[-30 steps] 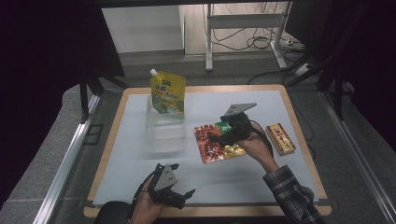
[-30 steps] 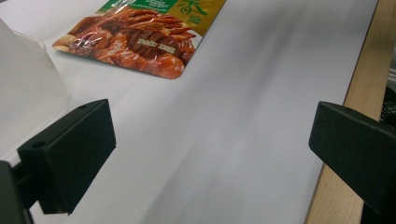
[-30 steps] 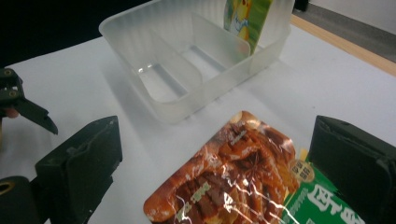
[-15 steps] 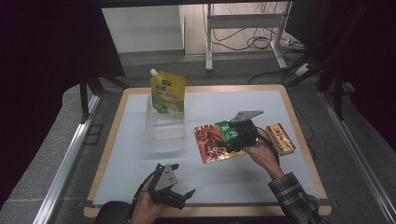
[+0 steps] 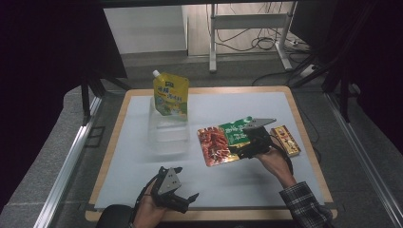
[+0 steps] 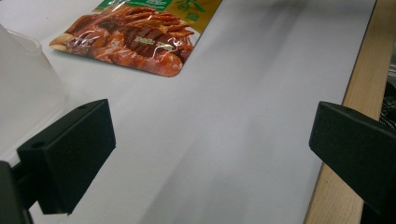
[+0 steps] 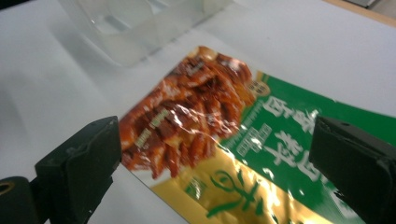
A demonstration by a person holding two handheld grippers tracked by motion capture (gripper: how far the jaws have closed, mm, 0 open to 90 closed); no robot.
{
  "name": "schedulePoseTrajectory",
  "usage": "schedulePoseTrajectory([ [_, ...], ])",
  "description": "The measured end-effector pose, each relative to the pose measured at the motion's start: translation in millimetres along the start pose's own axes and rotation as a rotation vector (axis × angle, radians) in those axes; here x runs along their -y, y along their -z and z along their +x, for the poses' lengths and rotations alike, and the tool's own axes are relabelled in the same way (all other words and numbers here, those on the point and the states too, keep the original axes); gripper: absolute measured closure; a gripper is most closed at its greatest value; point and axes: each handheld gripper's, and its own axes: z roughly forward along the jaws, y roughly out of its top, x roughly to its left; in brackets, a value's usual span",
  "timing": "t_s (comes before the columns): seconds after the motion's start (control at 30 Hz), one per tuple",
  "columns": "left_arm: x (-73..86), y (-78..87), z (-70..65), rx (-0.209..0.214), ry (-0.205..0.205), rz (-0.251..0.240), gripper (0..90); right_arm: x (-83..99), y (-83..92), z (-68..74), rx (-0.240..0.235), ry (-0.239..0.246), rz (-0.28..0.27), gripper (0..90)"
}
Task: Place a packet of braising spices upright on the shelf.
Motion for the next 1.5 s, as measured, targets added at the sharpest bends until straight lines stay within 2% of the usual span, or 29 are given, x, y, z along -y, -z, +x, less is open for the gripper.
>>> schedulePoseTrajectory([
  [0.17,-0.1,-0.3,-0.2,0.001,-0.004,0.003,0.3,10.6,4.3,-7.6,0.03,-0.016,0.022,2.6],
  [0.5,0.1,-0.8,-0.2,0.002,-0.005,0.008,0.3,34.0,10.9,-24.2,0.101,-0.079,0.062,2.7],
  [0.77,0.3,-0.6,0.4,0.004,-0.004,0.008,0.3,47.6,8.4,-34.6,0.129,-0.115,0.094,2.8],
  [1.13,0.3,-1.5,-0.2,0.006,-0.01,0.012,0.3,58.5,3.9,-44.6,0.13,-0.172,0.122,2.6],
  [1.5,0.3,-2.1,-0.9,0.007,-0.017,0.017,0.2,63.7,-0.4,-48.5,0.103,-0.218,0.139,2.7],
])
